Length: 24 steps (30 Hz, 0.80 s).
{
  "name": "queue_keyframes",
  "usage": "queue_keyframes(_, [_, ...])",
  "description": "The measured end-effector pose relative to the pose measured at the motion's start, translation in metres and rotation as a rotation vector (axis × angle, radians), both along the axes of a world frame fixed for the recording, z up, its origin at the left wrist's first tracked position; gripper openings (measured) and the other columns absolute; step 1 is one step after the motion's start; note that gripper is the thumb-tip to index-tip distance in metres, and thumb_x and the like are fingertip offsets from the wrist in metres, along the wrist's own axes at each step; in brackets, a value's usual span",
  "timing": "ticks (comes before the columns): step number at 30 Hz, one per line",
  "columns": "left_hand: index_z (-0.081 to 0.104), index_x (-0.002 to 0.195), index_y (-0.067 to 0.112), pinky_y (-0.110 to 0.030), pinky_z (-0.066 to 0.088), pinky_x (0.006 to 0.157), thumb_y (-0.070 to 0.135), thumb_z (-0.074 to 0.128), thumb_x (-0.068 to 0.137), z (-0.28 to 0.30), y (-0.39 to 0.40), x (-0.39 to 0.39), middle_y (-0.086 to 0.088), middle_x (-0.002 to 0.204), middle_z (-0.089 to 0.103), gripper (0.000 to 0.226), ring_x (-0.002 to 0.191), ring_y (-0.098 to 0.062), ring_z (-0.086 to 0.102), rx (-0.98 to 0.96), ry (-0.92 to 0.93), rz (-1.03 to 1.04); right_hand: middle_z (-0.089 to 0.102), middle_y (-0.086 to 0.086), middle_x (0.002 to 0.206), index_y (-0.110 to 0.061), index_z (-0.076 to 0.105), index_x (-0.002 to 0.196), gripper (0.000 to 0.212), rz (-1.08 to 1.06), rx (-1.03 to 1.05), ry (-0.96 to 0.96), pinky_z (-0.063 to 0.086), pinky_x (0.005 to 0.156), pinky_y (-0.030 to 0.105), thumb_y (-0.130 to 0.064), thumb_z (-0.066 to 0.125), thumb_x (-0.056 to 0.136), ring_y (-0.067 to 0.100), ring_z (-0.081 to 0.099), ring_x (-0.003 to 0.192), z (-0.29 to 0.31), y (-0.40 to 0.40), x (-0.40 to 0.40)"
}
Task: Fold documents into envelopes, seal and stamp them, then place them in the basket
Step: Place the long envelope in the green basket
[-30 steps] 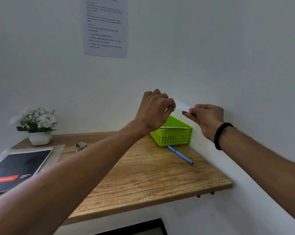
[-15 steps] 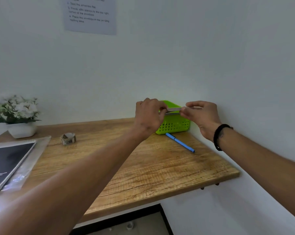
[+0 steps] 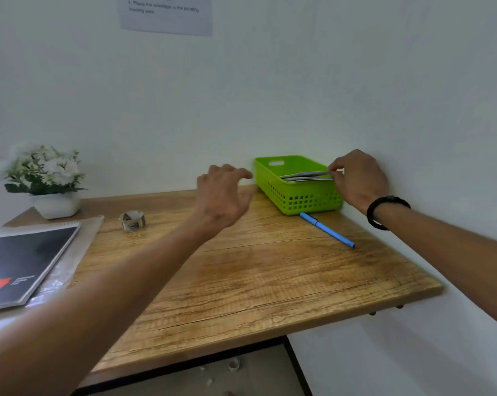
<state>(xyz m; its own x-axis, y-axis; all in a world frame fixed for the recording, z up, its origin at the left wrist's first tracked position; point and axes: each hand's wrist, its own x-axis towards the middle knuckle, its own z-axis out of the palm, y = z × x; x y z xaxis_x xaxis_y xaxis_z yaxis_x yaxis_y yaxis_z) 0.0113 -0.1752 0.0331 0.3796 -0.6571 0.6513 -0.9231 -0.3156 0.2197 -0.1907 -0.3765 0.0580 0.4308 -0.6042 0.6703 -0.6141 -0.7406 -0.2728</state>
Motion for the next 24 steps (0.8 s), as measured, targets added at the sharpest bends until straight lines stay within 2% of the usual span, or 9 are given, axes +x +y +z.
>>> queue_keyframes(2, [0.060,0.140,0.029,-0.054,0.039,0.108,0.047,0.065,0.094,-0.001,0.030,0.025,-0.010,0.143,0.058,0.049,0.133,-0.034,0.047,0.078,0.048,0.152,0.067,0.015,0.118,-0.015,0.079,0.108,0.022,-0.002,-0.013,0.059,0.052,0.084,0.042,-0.016,0.059,0.099,0.036,0.060,0.110,-0.003,0.000,0.000])
queue_keyframes(5, [0.049,0.149,0.027,-0.059,0.035,0.113,0.054,0.061,0.095,-0.002,0.072,0.054,-0.020,0.151,0.044,0.062,0.138,-0.045,0.038,0.264,0.197,0.407,0.065,0.018,0.122,-0.013,0.077,0.115,0.025,0.035,0.044,0.046,0.051,0.091,0.042,-0.012,0.058,0.097,0.037,0.058,0.114,-0.004,0.009,0.000])
queue_keyframes(8, [0.046,0.152,0.022,-0.059,0.032,0.115,0.048,0.059,0.099,-0.007,0.105,0.058,-0.024,0.151,0.042,0.061,0.139,-0.050,0.037,0.366,0.292,0.475,0.062,0.016,0.121,-0.012,0.071,0.123,0.029,0.099,0.046,0.018,0.051,0.092,0.044,-0.015,0.061,0.096,0.033,0.057,0.114,-0.004,0.036,-0.010])
queue_keyframes(11, [0.049,0.151,0.018,-0.056,0.034,0.115,0.035,0.060,0.102,-0.013,0.123,0.055,-0.022,0.153,0.044,0.052,0.142,-0.047,0.038,0.358,0.326,0.413,0.069,0.009,0.112,-0.011,0.075,0.112,0.023,0.184,0.082,0.119,0.054,0.087,0.040,-0.023,0.065,0.095,0.023,0.063,0.098,-0.010,0.068,-0.032])
queue_keyframes(14, [0.056,0.143,0.019,-0.053,0.040,0.112,0.024,0.057,0.102,-0.024,0.128,0.058,-0.019,0.149,0.049,0.042,0.139,-0.040,0.044,0.277,0.315,0.273,0.069,0.004,0.119,-0.018,0.075,0.114,0.024,0.152,0.211,0.366,0.051,0.085,0.031,-0.029,0.070,0.093,0.021,0.065,0.101,-0.025,0.088,-0.051])
queue_keyframes(18, [0.062,0.136,0.022,-0.043,0.044,0.106,0.021,0.056,0.103,-0.030,0.119,0.046,-0.011,0.138,0.058,0.033,0.127,-0.030,0.054,0.222,0.284,0.054,0.074,0.002,0.111,-0.021,0.079,0.105,0.015,0.206,0.255,0.363,0.050,0.082,0.020,-0.016,0.069,0.095,0.012,0.067,0.093,-0.042,0.104,-0.061])
queue_keyframes(21, [0.055,0.143,0.024,-0.036,0.046,0.100,0.023,0.063,0.100,-0.031,0.104,0.033,-0.006,0.131,0.063,0.044,0.117,-0.024,0.060,0.169,0.299,-0.078,0.072,-0.008,0.097,-0.027,0.079,0.102,0.016,0.291,0.247,0.323,0.040,0.067,0.006,-0.018,0.068,0.096,-0.001,0.060,0.078,-0.046,0.123,-0.050])
queue_keyframes(24, [0.042,0.150,0.029,-0.040,0.053,0.099,0.029,0.071,0.096,-0.035,0.085,0.028,-0.003,0.128,0.063,0.061,0.106,-0.017,0.061,0.105,0.389,-0.115,0.068,-0.007,0.098,-0.025,0.078,0.108,0.017,0.392,0.156,0.326,0.037,0.067,0.010,-0.023,0.065,0.098,0.002,0.055,0.078,-0.058,0.136,-0.021])
